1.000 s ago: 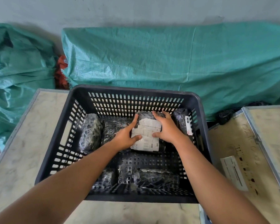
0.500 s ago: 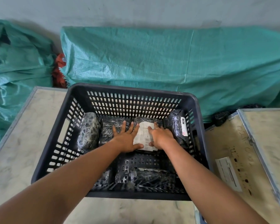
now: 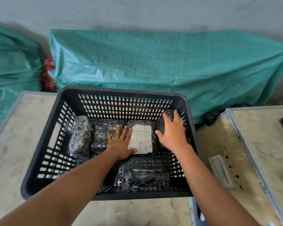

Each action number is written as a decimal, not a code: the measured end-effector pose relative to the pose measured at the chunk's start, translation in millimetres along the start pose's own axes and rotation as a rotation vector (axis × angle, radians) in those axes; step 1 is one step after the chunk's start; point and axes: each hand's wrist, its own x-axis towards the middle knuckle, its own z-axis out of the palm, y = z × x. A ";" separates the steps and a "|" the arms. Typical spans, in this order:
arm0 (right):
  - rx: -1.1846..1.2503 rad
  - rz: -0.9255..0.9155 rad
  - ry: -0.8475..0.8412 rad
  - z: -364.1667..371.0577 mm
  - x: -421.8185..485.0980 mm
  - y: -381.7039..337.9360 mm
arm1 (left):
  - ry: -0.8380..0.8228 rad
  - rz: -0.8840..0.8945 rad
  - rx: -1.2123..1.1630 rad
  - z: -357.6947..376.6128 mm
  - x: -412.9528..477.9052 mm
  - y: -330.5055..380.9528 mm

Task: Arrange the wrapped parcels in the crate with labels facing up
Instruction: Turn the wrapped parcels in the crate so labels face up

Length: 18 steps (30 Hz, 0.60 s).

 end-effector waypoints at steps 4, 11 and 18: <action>0.315 -0.037 0.027 11.4 -4.4 0.8 | 0.014 0.011 -0.018 -1.2 -1.4 -0.8; 0.466 0.004 -0.143 23.2 -2.6 0.2 | 0.000 0.045 -0.083 -8.5 -7.6 2.3; 0.599 0.064 -0.054 -4.6 4.4 7.1 | 0.060 0.313 -0.226 -56.1 -22.8 21.0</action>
